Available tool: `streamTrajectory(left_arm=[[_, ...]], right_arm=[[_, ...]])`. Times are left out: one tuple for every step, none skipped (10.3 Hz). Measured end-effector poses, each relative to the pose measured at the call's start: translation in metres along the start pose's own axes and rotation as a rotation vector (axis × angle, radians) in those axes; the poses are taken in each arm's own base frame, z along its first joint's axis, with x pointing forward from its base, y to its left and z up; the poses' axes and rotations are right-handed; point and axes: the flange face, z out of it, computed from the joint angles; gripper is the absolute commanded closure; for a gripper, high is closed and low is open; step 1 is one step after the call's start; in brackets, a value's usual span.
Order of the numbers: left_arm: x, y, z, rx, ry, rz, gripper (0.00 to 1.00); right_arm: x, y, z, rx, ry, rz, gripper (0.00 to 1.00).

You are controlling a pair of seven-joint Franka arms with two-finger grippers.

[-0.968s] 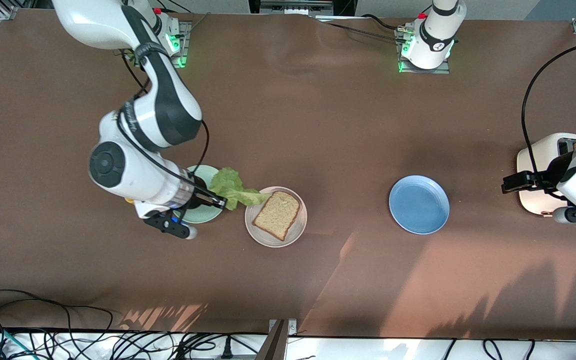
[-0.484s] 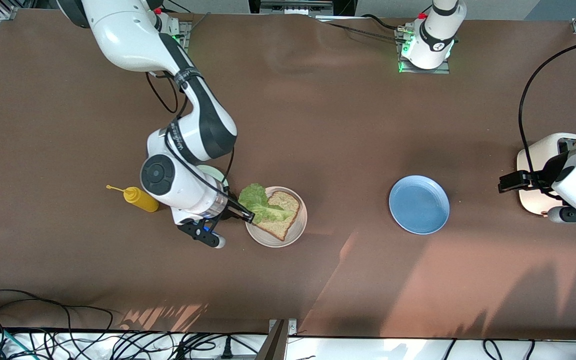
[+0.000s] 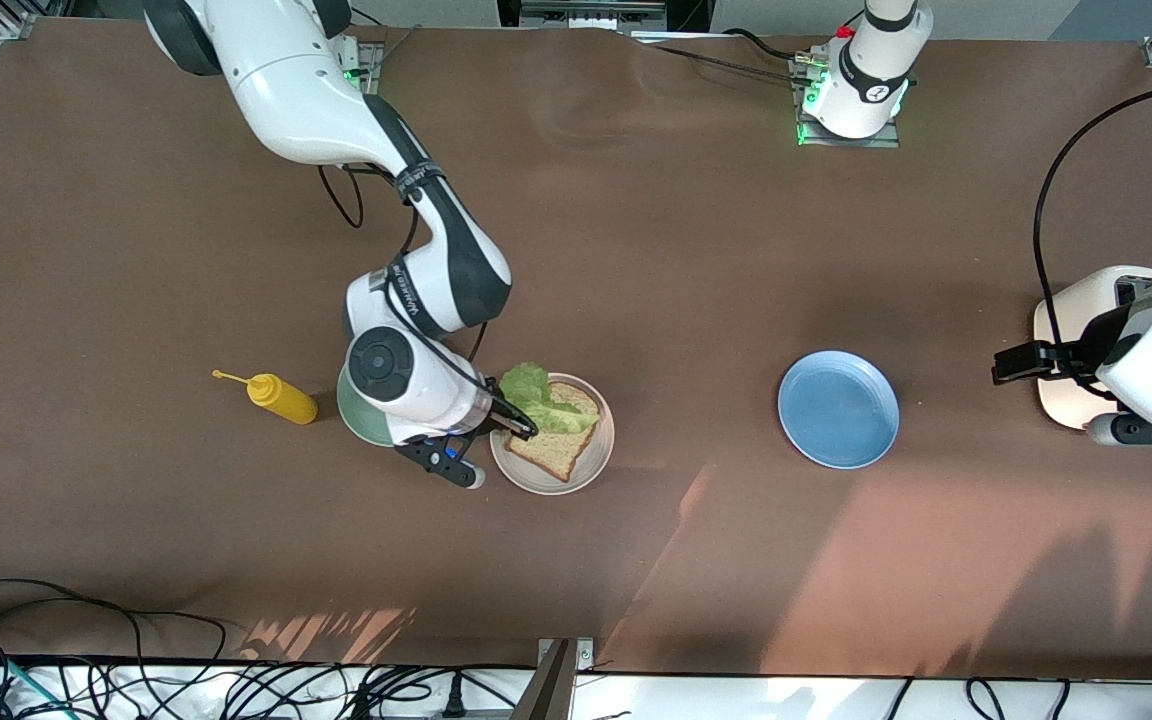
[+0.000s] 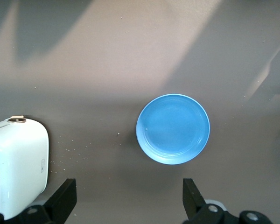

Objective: Make sandwich on beige plate with both arms
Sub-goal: 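Lower the lettuce onto the toast and open the right gripper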

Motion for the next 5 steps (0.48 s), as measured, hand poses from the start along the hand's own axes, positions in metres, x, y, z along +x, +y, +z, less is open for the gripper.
streamTrajectory(left_arm=[[0.000,-0.001,0.000,0.000,0.000,-0.002,0.00],[0.000,-0.003,0.000,0.000,0.000,-0.005,0.00],[0.000,-0.004,0.000,0.000,0.000,-0.007,0.00],[0.000,-0.004,0.000,0.000,0.000,-0.007,0.00],[0.000,-0.004,0.000,0.000,0.000,-0.007,0.00]], right_arm=[[-0.004,-0.003,0.012,0.003,0.008,0.010,1.00],[-0.004,-0.005,0.020,0.010,0.018,0.015,1.00],[0.000,-0.003,0.025,0.017,0.032,0.019,1.00],[0.006,-0.001,0.027,0.026,0.052,0.025,1.00],[0.011,0.000,0.028,0.032,0.066,0.028,1.00]])
